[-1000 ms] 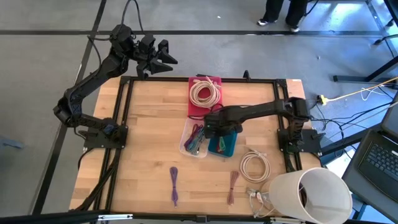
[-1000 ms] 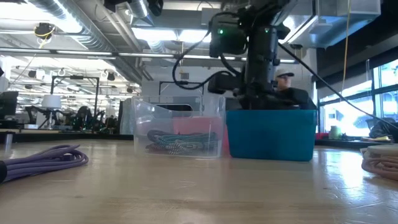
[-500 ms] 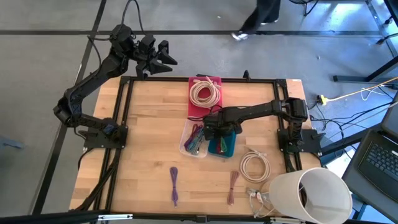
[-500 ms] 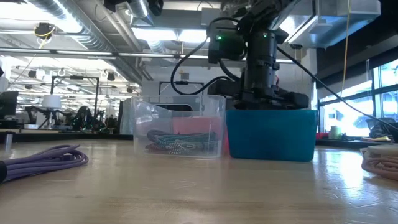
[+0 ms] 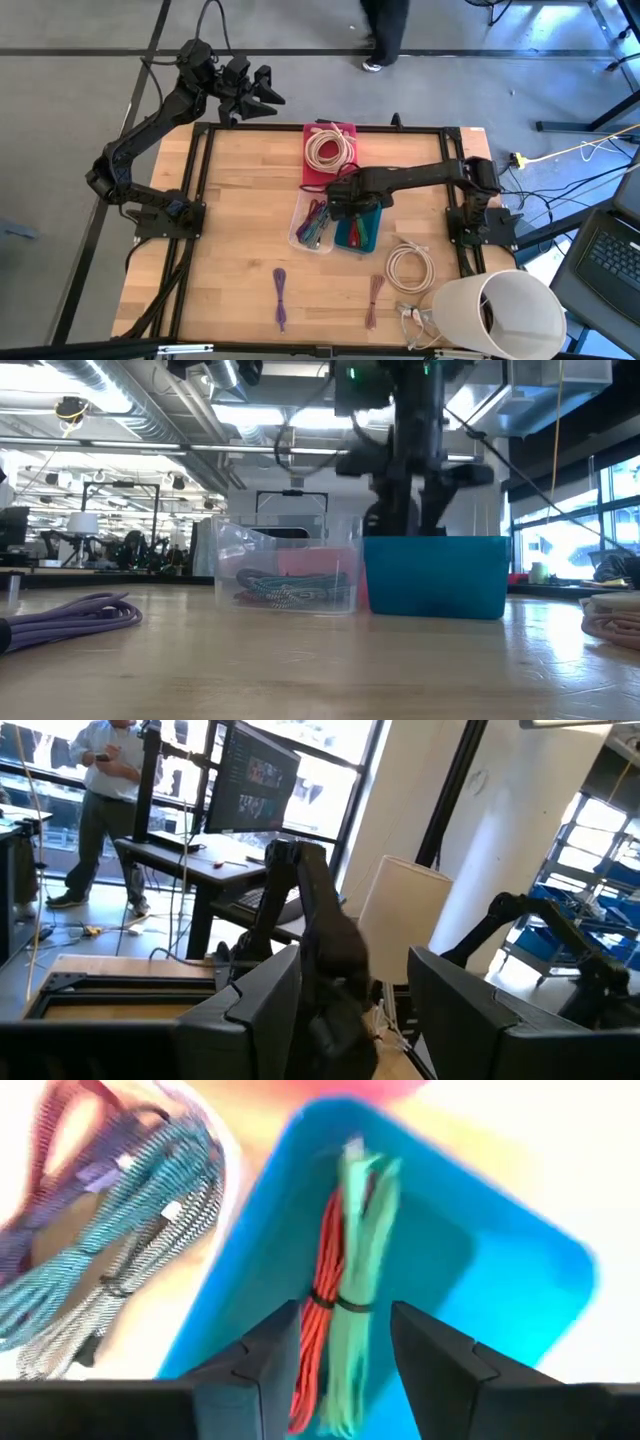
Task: Pick & Place USB Port
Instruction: Put the brown HDMI cable into the pink bin, then put the pink charger cable into the blue bin
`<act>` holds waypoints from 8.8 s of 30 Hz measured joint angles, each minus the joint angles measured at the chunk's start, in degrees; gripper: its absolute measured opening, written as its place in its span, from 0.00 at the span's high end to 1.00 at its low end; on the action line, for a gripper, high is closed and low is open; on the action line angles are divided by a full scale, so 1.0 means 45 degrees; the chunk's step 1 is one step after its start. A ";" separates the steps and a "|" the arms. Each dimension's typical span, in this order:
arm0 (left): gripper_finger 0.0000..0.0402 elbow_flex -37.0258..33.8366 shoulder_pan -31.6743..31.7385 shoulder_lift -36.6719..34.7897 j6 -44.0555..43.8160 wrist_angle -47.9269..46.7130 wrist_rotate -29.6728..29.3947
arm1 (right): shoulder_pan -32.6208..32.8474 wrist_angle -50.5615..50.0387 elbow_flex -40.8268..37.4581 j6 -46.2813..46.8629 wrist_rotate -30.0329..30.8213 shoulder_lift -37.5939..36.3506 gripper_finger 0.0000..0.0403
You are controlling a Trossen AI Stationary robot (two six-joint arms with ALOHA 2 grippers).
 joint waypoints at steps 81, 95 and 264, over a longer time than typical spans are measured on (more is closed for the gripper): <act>0.55 -0.0005 -0.0505 -0.3560 0.4998 -0.9895 -0.3686 | 0.5897 0.1817 -0.9681 0.0365 -0.4159 -0.5236 0.49; 0.55 -0.0005 -0.0505 -0.3560 0.5016 -0.9894 -0.3763 | 0.6104 0.0414 -0.9221 0.2327 -0.3855 -0.5231 0.94; 0.55 -0.0044 -0.1700 -0.3541 0.9009 -1.1468 -0.4910 | 0.8352 -0.3166 0.6470 1.2065 -0.2048 0.3969 0.65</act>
